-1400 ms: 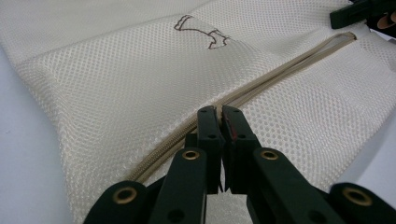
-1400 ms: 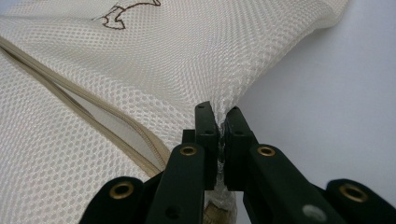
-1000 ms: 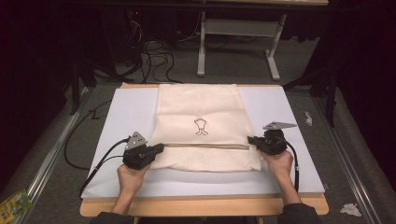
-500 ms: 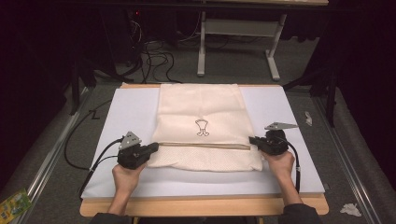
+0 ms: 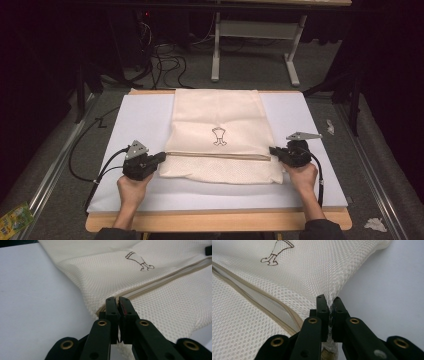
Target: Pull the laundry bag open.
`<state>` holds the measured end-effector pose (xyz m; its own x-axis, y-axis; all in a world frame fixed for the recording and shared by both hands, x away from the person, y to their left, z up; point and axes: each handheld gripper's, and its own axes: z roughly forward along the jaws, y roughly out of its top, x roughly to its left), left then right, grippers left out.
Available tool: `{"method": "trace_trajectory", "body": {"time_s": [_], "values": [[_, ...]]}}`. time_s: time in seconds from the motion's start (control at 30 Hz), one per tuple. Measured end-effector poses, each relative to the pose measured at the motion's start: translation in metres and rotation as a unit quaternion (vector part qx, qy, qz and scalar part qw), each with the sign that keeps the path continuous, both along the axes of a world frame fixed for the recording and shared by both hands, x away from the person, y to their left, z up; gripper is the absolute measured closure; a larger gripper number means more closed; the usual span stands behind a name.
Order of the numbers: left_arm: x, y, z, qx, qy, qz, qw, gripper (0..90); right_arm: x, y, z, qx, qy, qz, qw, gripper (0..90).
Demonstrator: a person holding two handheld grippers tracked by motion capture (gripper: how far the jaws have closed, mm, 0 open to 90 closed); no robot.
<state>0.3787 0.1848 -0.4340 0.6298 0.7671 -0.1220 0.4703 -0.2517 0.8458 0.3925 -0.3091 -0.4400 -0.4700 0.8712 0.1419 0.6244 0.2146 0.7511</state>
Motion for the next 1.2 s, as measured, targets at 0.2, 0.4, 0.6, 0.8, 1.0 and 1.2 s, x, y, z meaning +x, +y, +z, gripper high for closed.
{"method": "trace_trajectory", "body": {"time_s": [0.2,0.4,0.6,0.8,1.0,1.2], "values": [[-0.001,0.002,-0.005,0.008,0.008,-0.001,0.9999,87.2,-0.002,-0.004,-0.001,0.001,0.001,-0.004,1.0,88.2],[-0.002,0.004,-0.008,0.019,0.011,0.005,0.9997,87.2,-0.003,-0.004,-0.001,-0.009,0.0,-0.004,1.0,88.3],[-0.003,0.002,-0.015,0.021,0.021,0.004,0.9995,87.2,-0.003,-0.005,-0.003,-0.011,0.007,-0.005,0.9999,88.2],[-0.004,0.002,-0.015,0.021,0.03,0.0,0.9993,87.2,-0.003,-0.004,-0.007,-0.008,0.012,-0.004,0.9999,87.8],[-0.006,0.002,-0.016,0.018,0.035,-0.003,0.9992,87.1,-0.003,-0.004,-0.013,-0.005,0.025,-0.003,0.9997,87.2],[-0.005,0.004,-0.019,0.02,0.047,-0.007,0.9987,86.9,-0.001,-0.003,-0.018,-0.008,0.026,-0.002,0.9996,84.8]]}}
